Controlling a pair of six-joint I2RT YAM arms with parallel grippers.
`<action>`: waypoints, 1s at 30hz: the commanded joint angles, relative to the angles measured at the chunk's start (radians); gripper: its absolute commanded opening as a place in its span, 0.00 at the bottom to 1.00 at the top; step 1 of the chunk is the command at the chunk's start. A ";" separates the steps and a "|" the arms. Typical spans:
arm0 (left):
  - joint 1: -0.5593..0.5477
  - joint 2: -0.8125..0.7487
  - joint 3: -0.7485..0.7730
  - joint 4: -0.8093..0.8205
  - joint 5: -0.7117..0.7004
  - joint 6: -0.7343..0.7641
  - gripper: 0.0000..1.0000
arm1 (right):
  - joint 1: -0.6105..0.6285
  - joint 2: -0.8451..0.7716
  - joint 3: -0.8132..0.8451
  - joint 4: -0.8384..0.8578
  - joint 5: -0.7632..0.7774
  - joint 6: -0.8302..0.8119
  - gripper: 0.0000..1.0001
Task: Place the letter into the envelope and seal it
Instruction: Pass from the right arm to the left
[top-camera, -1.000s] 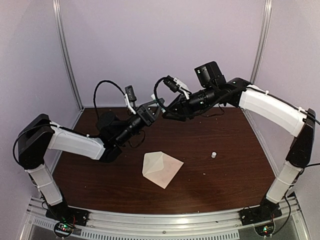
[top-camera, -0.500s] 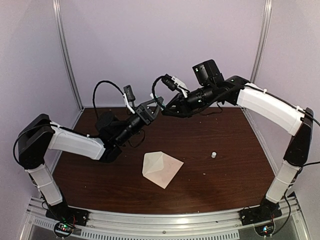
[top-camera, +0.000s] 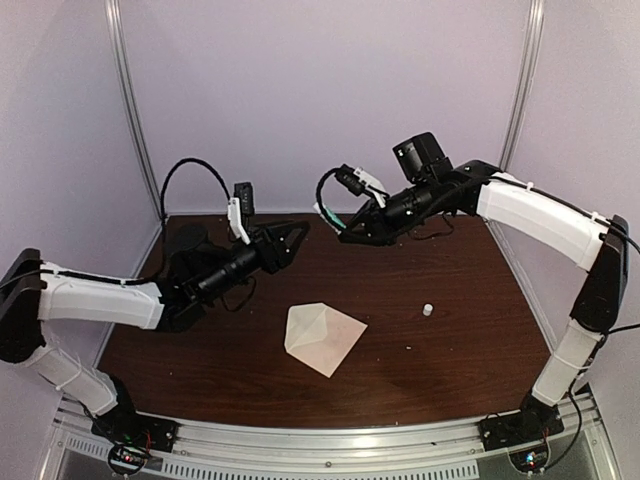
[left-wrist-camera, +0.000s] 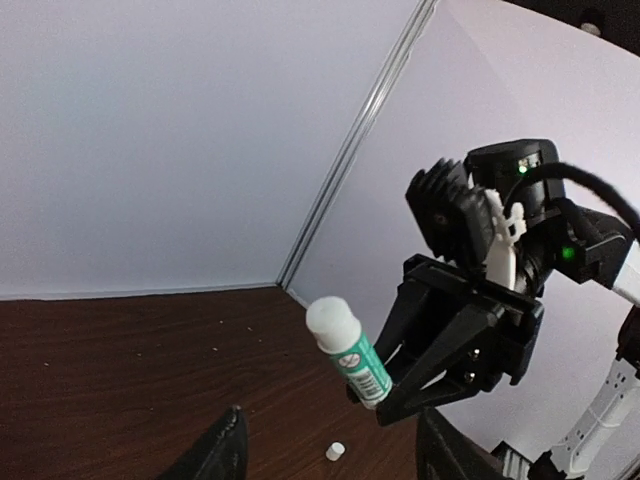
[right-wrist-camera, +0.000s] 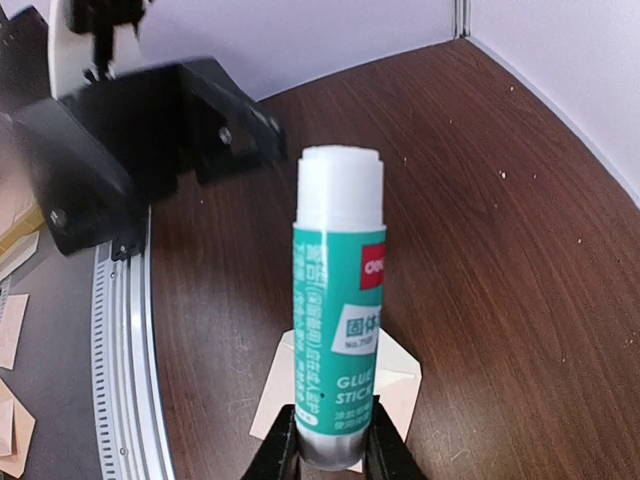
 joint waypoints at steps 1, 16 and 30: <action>-0.012 -0.210 0.043 -0.486 -0.088 0.479 0.58 | -0.026 -0.035 -0.072 -0.071 -0.098 -0.056 0.18; -0.359 -0.254 0.160 -0.783 -0.604 1.678 0.55 | -0.031 0.040 -0.103 -0.225 -0.428 -0.064 0.17; -0.428 -0.049 0.090 -0.267 -0.720 2.203 0.63 | -0.029 0.040 -0.147 -0.212 -0.517 -0.032 0.18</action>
